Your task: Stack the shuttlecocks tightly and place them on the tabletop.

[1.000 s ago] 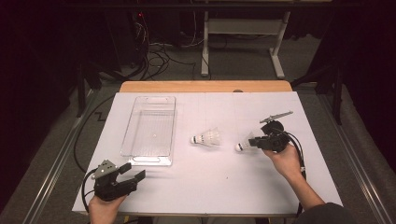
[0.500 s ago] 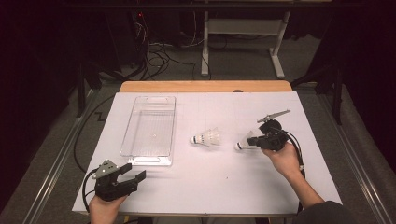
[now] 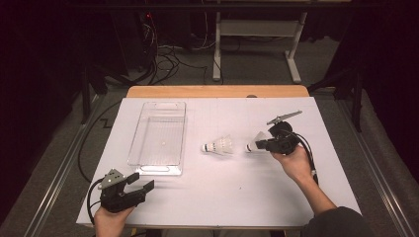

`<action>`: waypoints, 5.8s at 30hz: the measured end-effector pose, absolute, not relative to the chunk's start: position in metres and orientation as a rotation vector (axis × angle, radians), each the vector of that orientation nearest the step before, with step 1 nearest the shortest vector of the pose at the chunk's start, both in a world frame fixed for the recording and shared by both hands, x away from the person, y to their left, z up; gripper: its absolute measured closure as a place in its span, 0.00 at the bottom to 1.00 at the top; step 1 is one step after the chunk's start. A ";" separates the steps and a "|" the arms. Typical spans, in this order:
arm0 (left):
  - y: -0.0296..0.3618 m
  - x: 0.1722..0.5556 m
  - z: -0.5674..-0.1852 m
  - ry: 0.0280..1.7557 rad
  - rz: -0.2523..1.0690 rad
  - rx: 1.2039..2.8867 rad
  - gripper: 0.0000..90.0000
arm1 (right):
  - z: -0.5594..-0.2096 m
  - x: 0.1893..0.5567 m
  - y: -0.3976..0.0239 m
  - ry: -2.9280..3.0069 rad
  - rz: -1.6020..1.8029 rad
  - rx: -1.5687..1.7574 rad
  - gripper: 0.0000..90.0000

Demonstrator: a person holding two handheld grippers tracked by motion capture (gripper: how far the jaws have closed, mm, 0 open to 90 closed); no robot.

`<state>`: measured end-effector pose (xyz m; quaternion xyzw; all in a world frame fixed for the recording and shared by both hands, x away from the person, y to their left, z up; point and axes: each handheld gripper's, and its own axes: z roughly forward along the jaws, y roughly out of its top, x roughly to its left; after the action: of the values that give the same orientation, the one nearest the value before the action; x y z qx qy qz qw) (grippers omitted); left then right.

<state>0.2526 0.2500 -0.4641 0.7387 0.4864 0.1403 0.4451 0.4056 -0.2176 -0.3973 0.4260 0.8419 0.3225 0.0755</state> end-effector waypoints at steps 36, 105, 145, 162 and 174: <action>0.252 0.252 -0.464 1.207 0.347 1.821 0.35 | -0.400 0.423 -0.171 2.562 1.053 1.231 1.00; 0.253 0.251 -0.462 1.207 0.352 1.810 0.35 | -0.427 0.422 -0.178 2.568 0.946 1.316 1.00; 0.252 0.251 -0.462 1.204 0.354 1.815 0.36 | -0.433 0.426 -0.161 2.615 1.109 1.189 1.00; 0.253 0.251 -0.462 1.205 0.358 1.817 0.36 | -0.433 0.427 -0.163 2.567 1.066 1.209 0.76; 0.255 0.251 -0.463 1.208 0.347 1.802 0.36 | -0.432 0.422 -0.160 2.520 1.045 1.206 0.56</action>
<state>0.2506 0.2553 -0.4629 0.7304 0.4897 0.1407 0.4548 0.4220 -0.1600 -0.4319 0.4029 0.8423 0.3491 0.0793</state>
